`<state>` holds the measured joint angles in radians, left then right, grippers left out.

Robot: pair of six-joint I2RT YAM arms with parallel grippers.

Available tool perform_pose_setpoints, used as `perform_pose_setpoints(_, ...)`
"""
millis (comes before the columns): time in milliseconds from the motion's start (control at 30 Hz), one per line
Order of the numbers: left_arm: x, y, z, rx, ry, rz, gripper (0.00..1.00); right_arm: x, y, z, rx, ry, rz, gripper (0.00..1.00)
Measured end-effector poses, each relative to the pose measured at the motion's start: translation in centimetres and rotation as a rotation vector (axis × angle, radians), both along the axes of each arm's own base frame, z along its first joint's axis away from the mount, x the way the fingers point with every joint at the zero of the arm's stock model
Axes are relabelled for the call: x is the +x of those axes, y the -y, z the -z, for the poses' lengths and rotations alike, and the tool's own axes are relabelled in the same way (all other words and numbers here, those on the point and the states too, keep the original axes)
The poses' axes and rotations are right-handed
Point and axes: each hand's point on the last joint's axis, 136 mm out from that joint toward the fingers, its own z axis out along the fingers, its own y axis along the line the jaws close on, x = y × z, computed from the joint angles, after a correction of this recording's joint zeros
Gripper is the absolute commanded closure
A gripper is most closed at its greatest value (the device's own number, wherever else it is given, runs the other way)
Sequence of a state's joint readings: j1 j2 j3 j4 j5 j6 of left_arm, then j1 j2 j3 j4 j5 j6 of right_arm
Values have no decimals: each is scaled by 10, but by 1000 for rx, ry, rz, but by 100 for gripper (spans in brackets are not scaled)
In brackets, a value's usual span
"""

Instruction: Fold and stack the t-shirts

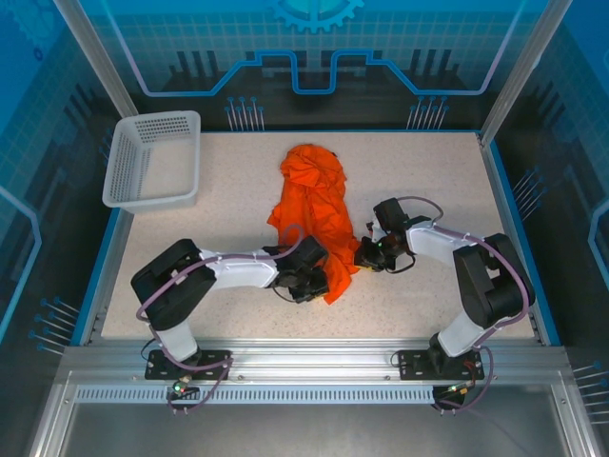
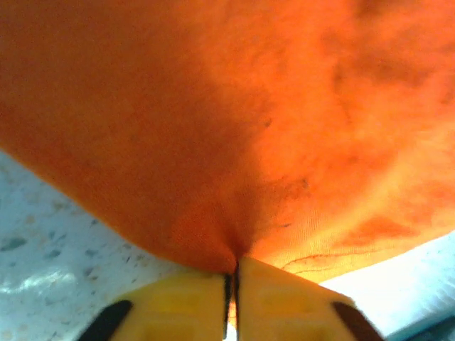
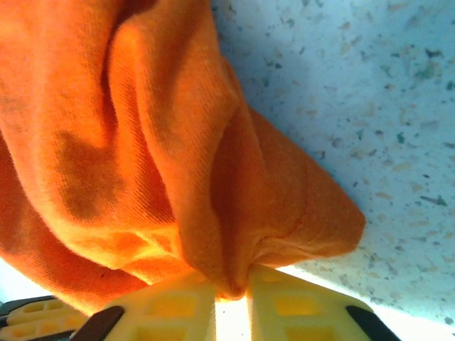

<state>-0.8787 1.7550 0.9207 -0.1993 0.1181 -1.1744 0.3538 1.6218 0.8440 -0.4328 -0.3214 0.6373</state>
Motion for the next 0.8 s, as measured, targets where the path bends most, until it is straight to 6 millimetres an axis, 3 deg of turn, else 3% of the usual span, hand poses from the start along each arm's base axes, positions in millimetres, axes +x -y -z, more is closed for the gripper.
perform_pose_setpoints(133,21,2,-2,68,112,27,100,0,1,0,-7,1,2,92)
perform_pose_setpoints(300,42,-20,-8,181,228,14,100,1,8,-13,-30,40,14,97)
perform_pose_setpoints(400,51,-32,-39,188,306,25,100,5,15,-37,-20,106,43,100)
perform_pose_setpoints(533,73,-55,-127,102,480,-7,100,17,38,-80,6,200,125,100)
perform_pose_setpoints(667,101,-100,-243,15,704,-110,100,35,59,-140,40,334,215,100)
perform_pose_setpoints(800,100,-145,-338,-19,894,-182,100,43,73,-204,74,474,267,100)
